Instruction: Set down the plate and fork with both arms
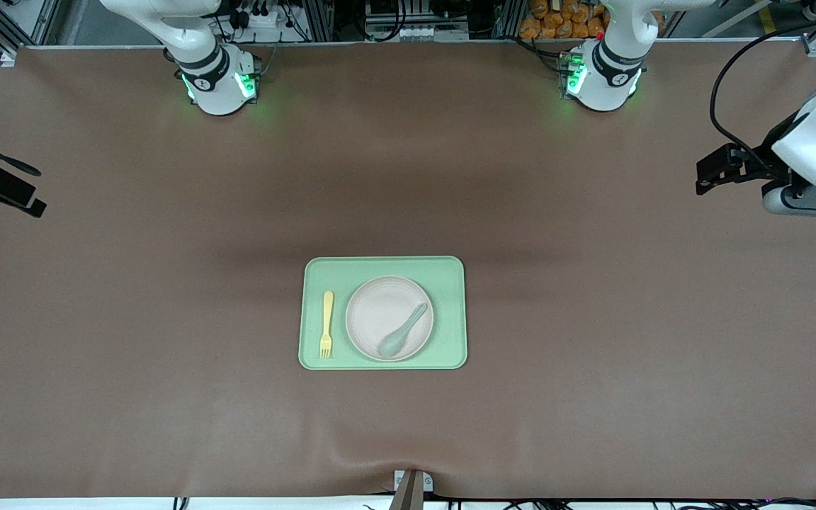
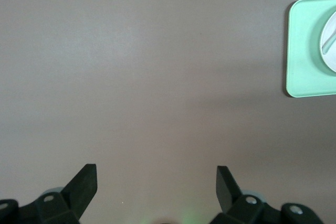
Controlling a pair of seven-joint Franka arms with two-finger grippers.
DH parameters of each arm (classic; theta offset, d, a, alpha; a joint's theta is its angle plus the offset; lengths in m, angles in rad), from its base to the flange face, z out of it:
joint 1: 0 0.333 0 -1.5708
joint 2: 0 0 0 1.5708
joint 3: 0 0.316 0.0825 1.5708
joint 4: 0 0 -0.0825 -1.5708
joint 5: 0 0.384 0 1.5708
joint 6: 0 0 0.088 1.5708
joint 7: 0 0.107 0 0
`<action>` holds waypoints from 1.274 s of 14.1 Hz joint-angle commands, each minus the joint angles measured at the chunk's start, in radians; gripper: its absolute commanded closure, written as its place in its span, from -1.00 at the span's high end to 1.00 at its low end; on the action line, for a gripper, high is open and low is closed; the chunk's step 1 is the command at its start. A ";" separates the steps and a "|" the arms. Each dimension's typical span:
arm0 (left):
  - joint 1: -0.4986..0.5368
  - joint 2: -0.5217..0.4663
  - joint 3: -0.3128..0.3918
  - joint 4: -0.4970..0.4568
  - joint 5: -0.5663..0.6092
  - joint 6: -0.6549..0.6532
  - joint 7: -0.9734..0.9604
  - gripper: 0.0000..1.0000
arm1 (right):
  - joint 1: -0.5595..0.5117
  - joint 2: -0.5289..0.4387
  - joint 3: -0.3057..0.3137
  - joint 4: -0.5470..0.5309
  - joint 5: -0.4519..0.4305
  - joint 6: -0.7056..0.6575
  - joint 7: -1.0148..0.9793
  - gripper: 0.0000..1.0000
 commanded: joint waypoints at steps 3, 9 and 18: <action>-0.003 -0.004 -0.003 0.002 0.020 0.007 -0.012 1.00 | -0.022 -0.173 0.016 -0.248 0.017 0.118 -0.016 1.00; -0.003 -0.004 -0.001 0.002 0.020 0.007 -0.012 1.00 | -0.028 -0.121 0.006 -0.126 -0.004 0.098 -0.019 1.00; -0.003 -0.004 -0.003 0.002 0.020 0.008 -0.012 1.00 | -0.022 -0.110 0.005 -0.122 -0.004 0.100 -0.008 1.00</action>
